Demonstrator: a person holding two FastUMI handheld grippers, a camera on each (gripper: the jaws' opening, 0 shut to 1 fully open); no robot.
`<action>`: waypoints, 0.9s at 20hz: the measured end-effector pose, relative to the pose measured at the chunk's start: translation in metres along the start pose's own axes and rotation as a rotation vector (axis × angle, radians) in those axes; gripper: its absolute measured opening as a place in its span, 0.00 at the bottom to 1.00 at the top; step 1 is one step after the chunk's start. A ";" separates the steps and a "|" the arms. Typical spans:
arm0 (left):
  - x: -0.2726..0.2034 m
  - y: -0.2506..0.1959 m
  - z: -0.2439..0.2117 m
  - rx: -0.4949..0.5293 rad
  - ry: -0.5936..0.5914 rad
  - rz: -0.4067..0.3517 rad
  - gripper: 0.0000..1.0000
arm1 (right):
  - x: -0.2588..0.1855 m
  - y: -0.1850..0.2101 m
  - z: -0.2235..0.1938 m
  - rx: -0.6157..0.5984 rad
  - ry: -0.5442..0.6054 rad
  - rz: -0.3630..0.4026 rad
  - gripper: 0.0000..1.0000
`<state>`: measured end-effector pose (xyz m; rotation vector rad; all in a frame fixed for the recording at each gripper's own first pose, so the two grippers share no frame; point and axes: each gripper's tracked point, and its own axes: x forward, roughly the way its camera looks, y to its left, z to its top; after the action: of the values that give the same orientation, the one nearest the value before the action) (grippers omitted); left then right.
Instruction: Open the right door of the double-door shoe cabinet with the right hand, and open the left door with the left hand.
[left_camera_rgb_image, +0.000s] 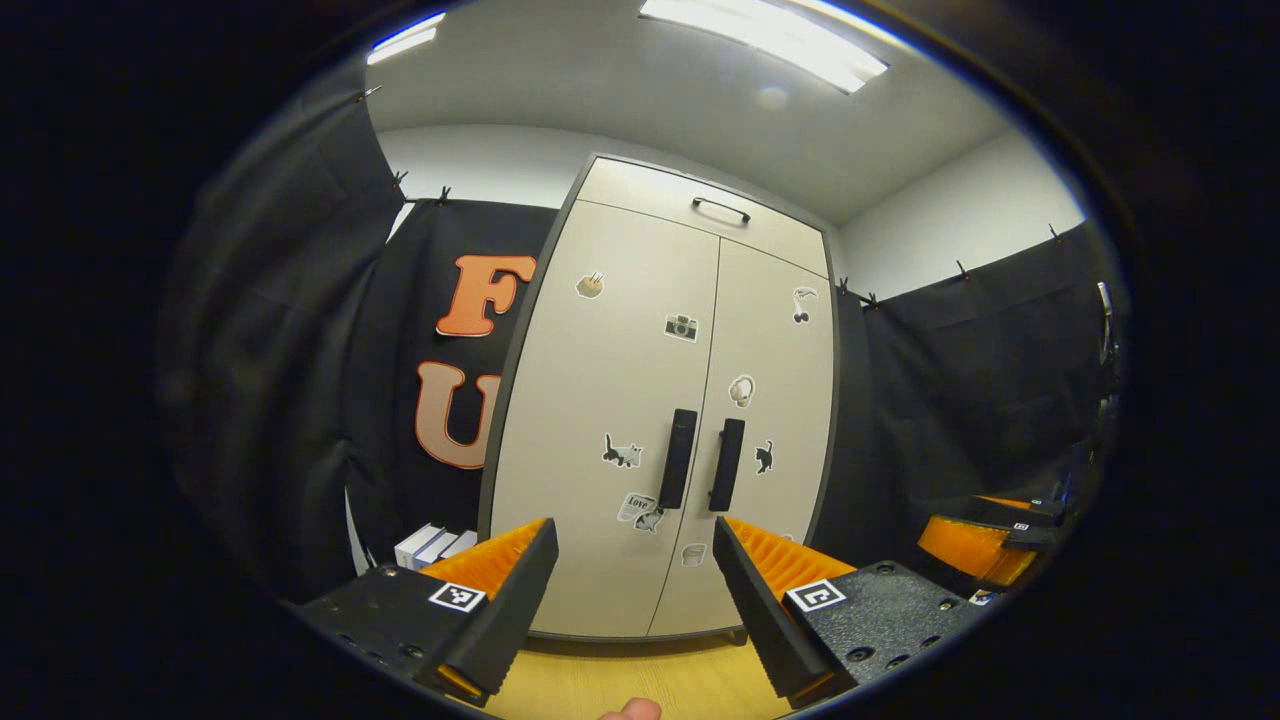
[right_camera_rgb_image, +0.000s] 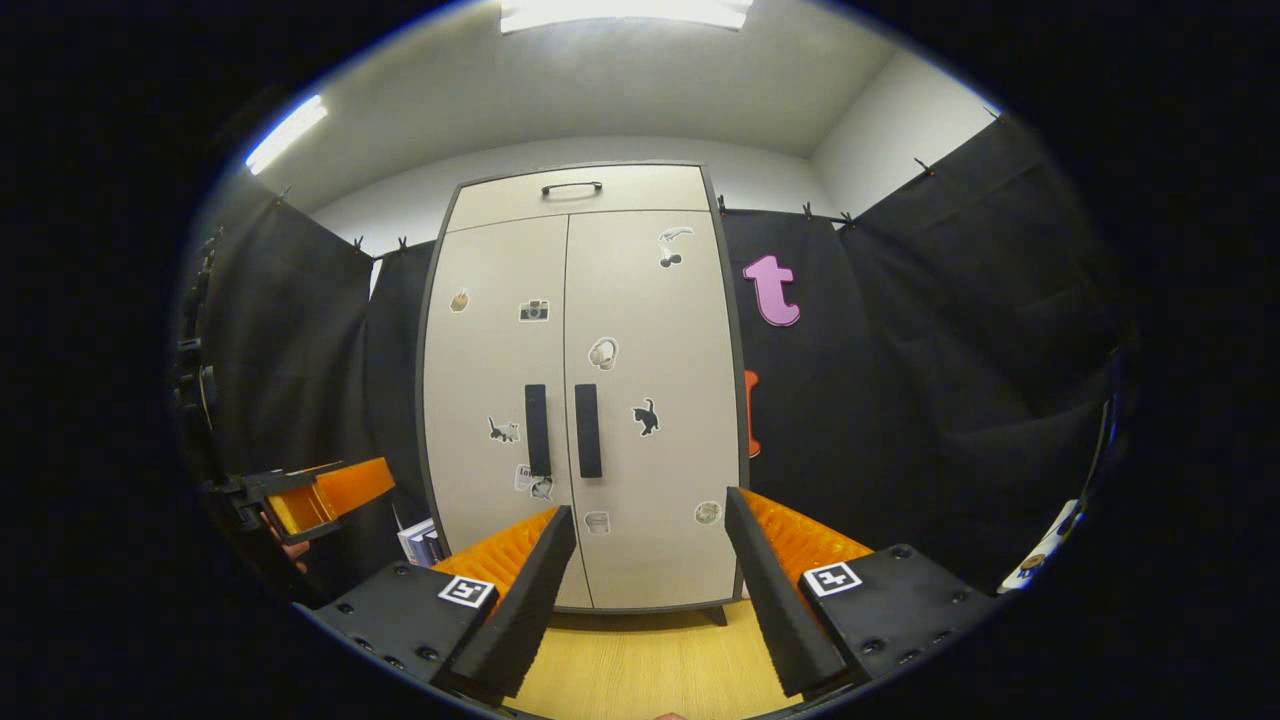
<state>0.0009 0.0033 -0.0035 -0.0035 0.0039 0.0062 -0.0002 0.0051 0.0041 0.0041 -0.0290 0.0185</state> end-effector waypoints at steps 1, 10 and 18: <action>0.000 0.001 0.000 0.000 0.000 0.001 0.94 | 0.001 0.000 0.000 0.000 0.000 -0.002 0.97; 0.000 0.010 -0.003 0.003 -0.009 0.018 0.94 | 0.035 0.006 0.018 -0.053 -0.004 0.002 0.96; -0.023 0.031 -0.001 0.055 -0.059 0.073 0.92 | 0.146 0.059 0.071 0.124 -0.025 0.167 0.96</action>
<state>-0.0219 0.0338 -0.0045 0.0519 -0.0544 0.0787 0.1429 0.0667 0.0792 0.1257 -0.0533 0.1871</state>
